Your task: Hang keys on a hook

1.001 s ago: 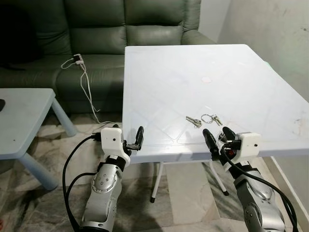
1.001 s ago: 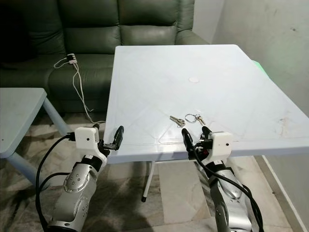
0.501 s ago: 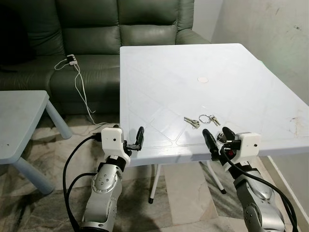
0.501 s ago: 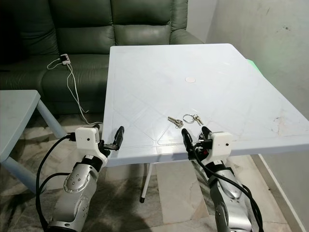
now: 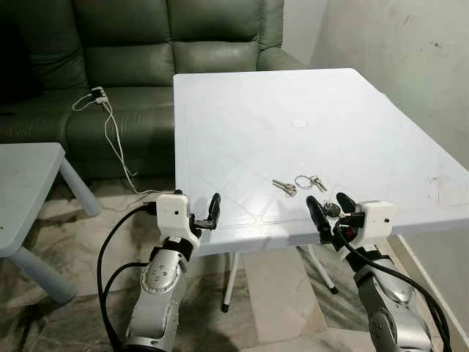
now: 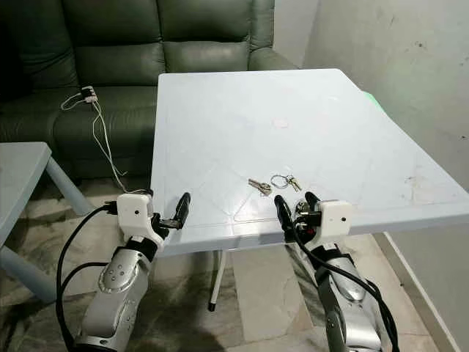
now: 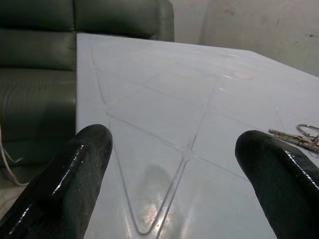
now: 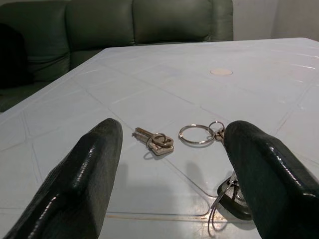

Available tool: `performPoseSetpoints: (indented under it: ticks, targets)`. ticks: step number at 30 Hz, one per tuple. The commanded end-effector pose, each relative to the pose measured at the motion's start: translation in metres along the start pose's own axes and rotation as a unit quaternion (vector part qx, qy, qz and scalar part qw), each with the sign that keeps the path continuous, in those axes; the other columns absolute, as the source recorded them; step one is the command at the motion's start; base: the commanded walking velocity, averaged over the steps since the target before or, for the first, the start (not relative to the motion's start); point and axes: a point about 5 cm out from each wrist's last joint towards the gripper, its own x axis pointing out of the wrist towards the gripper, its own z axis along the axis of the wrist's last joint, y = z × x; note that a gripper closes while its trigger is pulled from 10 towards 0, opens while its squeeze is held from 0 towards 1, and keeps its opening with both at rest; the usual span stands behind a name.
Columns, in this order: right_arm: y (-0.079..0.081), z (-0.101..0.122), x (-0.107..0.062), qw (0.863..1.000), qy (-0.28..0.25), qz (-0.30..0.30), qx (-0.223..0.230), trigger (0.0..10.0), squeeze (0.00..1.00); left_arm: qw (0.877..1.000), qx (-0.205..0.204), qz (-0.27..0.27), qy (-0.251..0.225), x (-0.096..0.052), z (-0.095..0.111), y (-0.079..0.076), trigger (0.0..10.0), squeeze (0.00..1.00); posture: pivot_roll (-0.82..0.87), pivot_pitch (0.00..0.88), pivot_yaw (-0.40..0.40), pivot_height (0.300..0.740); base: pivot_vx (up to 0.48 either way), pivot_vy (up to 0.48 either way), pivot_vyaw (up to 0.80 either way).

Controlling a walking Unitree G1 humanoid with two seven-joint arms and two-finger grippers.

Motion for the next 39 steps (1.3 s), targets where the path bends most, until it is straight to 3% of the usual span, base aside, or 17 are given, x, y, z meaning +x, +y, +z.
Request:
performPoseSetpoints:
  ticks: [1,5,20,27,34,39]
  targets:
    - [-0.001,0.003,-0.001,1.000,-0.003,0.001,-0.005,10.0,0.00,1.000,0.008,-0.008,-0.008,0.000,0.003,-0.005,10.0,0.00,0.00,0.000,-0.058,0.740,0.000,-0.480,-0.74]
    - [-0.001,0.004,0.000,1.000,-0.003,0.000,-0.007,10.0,0.00,0.999,-0.035,0.003,-0.012,0.000,0.005,-0.003,10.0,0.00,0.00,0.000,-0.059,0.740,0.000,-0.210,-0.74]
    - [0.000,0.002,-0.001,1.000,0.014,0.014,-0.021,10.0,0.00,0.999,-0.027,0.021,-0.006,-0.001,0.003,-0.002,10.0,0.00,-0.01,0.006,-0.063,0.740,0.000,0.000,-0.10]
    - [0.010,0.002,0.002,0.999,0.019,0.038,-0.021,10.0,0.00,0.999,-0.005,-0.045,-0.001,-0.002,0.002,-0.019,10.0,0.00,-0.01,0.011,-0.062,0.740,0.000,0.000,0.00]
    - [0.015,0.001,0.007,0.999,0.023,0.022,-0.025,10.0,0.00,0.993,0.024,-0.114,-0.002,-0.001,0.003,-0.039,10.0,0.00,-0.01,0.016,-0.062,0.740,0.000,0.000,0.00]
    - [0.015,0.000,0.008,0.999,0.027,-0.004,-0.022,10.0,0.00,0.991,0.034,-0.131,0.002,-0.003,0.001,-0.045,10.0,0.00,-0.01,0.021,-0.061,0.740,0.000,0.000,0.00]
